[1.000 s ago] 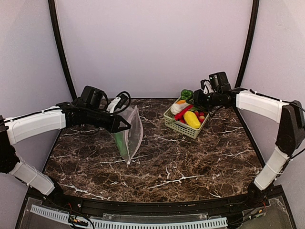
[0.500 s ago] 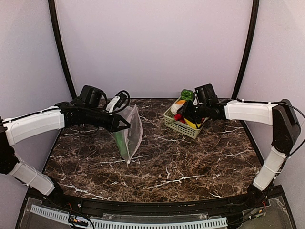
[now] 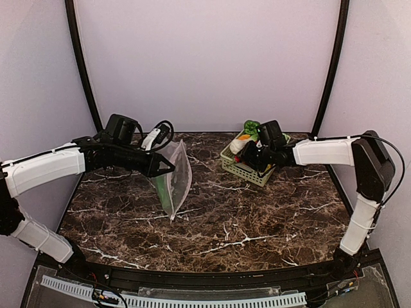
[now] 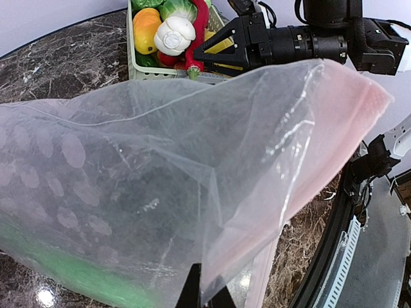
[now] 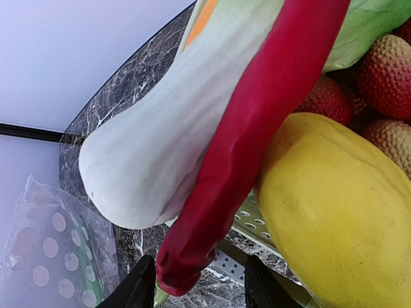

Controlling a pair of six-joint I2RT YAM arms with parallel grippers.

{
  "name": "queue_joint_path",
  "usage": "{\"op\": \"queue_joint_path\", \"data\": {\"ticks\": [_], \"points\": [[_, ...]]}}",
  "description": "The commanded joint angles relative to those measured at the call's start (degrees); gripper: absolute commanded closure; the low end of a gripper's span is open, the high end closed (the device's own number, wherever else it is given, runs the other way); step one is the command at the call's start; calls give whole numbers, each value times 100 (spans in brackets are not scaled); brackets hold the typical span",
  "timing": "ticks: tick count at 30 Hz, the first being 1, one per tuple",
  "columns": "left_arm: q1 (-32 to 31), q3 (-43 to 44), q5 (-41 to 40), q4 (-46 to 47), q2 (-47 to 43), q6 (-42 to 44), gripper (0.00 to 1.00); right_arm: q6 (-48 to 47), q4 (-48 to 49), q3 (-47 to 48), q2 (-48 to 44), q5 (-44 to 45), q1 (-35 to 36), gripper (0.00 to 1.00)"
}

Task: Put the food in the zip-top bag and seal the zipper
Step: Pick up the fake vegetable from the bin.

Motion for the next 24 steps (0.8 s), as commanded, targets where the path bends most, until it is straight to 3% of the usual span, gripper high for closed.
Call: {"op": "queue_joint_path", "data": {"ticks": [1,10,19,24], "points": [[-15,-17,24,-78,-190,51,99,104,230,74,168,61,80,55],[-13,-9,10,-90,-197,58,99,180,535,132,300,117,80,65],[-15,-9,-22,-101,-212,75,99,342,944,-82,43,207,86,83],[-15,-11,-51,-106,-232,81,99,274,1024,-339,-348,345,88,86]]}}
